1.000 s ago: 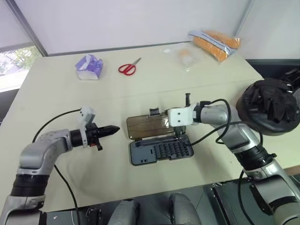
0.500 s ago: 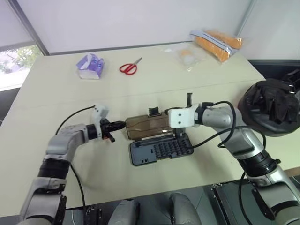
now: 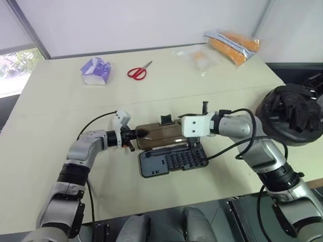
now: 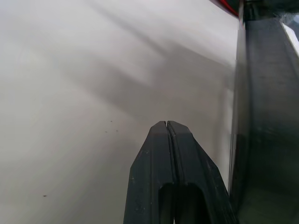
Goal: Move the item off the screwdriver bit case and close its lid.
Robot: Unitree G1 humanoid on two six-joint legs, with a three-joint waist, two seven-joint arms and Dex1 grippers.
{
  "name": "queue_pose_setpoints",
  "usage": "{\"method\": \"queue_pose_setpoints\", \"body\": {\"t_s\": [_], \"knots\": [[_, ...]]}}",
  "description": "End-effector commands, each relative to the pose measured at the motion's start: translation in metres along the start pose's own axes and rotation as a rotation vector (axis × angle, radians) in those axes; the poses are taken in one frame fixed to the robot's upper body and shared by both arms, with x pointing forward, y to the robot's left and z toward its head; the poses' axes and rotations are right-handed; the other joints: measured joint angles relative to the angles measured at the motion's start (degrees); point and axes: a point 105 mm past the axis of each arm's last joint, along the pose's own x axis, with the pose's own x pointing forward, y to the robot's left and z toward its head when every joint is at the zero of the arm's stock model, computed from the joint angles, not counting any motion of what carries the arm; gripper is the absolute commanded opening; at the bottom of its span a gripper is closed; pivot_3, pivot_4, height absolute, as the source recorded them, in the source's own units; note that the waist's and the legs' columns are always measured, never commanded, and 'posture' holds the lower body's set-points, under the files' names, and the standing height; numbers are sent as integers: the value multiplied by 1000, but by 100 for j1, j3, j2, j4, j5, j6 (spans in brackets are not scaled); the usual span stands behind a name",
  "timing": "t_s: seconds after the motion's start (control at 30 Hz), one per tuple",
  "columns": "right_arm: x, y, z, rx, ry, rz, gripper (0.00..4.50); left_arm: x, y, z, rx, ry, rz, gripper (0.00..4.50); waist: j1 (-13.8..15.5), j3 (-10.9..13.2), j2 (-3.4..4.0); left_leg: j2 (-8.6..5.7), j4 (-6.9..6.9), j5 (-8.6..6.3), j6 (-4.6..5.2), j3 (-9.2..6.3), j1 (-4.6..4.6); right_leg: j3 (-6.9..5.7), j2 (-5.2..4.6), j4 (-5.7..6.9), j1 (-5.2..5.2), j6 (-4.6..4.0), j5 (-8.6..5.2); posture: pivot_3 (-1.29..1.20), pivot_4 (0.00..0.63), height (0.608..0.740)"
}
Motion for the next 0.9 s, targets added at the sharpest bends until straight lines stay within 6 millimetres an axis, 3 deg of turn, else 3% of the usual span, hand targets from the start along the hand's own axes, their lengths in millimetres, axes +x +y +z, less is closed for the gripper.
{"method": "queue_pose_setpoints", "body": {"t_s": [0.03,0.1,0.4,0.57,0.73,0.9], "knots": [[-11,-8,5,-15,-13,-29,2869,5,-5,13,39,-24,-32,0,8,0,0,0,1,0,0,0,0,0,0,0,0,0,0,0,150,740],[-16,-10,5,-9,-8,-26,3870,7,-6,16,37,-31,-38,0,14,0,0,-1,3,0,0,0,-1,0,-1,0,1,0,0,0,150,740],[-74,-37,4,236,-25,1,3870,6,-9,25,52,-45,-69,0,19,1,-2,-2,5,0,1,-2,-4,-1,-2,-1,2,1,0,0,150,740],[-102,-41,7,344,-41,9,3870,2,-20,32,81,-38,-134,0,22,3,-4,0,4,0,1,-2,-4,-2,-1,0,2,1,0,0,150,740],[-112,-45,4,403,-31,-22,3870,-7,-34,34,106,6,-228,0,28,4,-7,-1,5,0,1,-2,-4,-2,-3,1,3,0,0,0,150,740],[-109,-42,0,412,-18,-32,3870,-19,-49,34,136,78,-321,0,23,4,-7,0,4,0,1,0,-4,-1,-3,2,1,0,0,0,150,740]]}}
